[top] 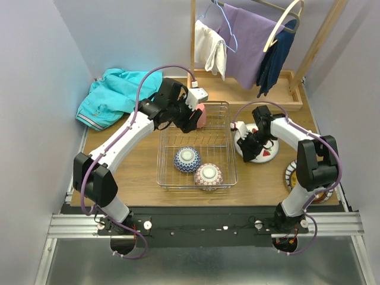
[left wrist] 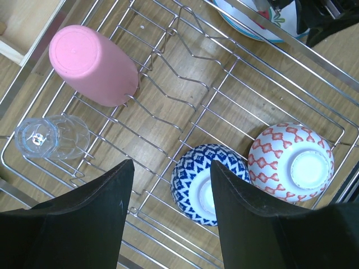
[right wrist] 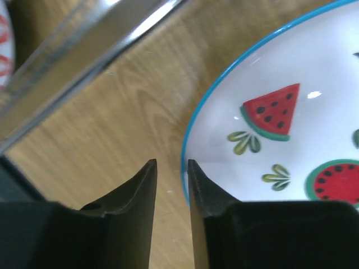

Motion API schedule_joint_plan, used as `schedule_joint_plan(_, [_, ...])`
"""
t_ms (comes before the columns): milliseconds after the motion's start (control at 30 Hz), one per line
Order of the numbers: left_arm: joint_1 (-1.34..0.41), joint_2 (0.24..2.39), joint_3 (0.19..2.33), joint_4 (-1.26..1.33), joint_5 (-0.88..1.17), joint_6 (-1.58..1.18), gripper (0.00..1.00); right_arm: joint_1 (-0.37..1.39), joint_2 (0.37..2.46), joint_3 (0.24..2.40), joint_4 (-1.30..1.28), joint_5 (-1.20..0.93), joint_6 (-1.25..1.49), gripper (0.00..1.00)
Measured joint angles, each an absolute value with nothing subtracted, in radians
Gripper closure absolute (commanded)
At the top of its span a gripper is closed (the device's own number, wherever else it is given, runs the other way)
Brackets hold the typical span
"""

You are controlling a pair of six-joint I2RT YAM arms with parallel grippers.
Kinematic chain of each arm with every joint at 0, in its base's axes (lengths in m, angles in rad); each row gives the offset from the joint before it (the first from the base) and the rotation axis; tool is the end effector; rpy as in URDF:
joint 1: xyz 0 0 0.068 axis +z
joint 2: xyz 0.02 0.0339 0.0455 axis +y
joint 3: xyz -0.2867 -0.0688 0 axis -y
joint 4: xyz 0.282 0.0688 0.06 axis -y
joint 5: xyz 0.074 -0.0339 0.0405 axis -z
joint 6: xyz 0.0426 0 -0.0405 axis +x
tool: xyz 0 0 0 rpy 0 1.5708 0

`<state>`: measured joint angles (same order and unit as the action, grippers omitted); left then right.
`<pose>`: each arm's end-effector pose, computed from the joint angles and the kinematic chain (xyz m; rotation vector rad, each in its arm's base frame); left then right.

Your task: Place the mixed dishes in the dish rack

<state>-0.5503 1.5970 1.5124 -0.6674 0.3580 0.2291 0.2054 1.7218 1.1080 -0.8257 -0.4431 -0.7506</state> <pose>0.3304 -0.2202 0.3583 1.0528 2.0827 -0.5770 0.3320 0.0878 0.1720 -1.3454 2.5054 0.5665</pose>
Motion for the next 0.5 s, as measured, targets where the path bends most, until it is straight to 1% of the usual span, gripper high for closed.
schedule_joint_plan(100, [-0.550,1.597,1.512,-0.667,0.354,0.234,0.34,0.209,1.721,1.132,-0.868,-0.464,-0.698,0.55])
schedule_joint_plan(267, [-0.550,1.597,1.512,-0.667,0.351,0.237,0.34,0.179,1.684,1.170,-0.859,-0.461,-0.616,0.52])
schedule_joint_plan(333, [-0.550,1.596,1.512,-0.667,0.351,0.238,0.34,0.138,1.660,1.177,-0.846,-0.464,-0.590,0.51])
schedule_joint_plan(500, [-0.550,1.592,1.493,-0.659,0.346,0.235,0.34,-0.056,1.645,1.186,-0.797,-0.509,-0.512,0.50])
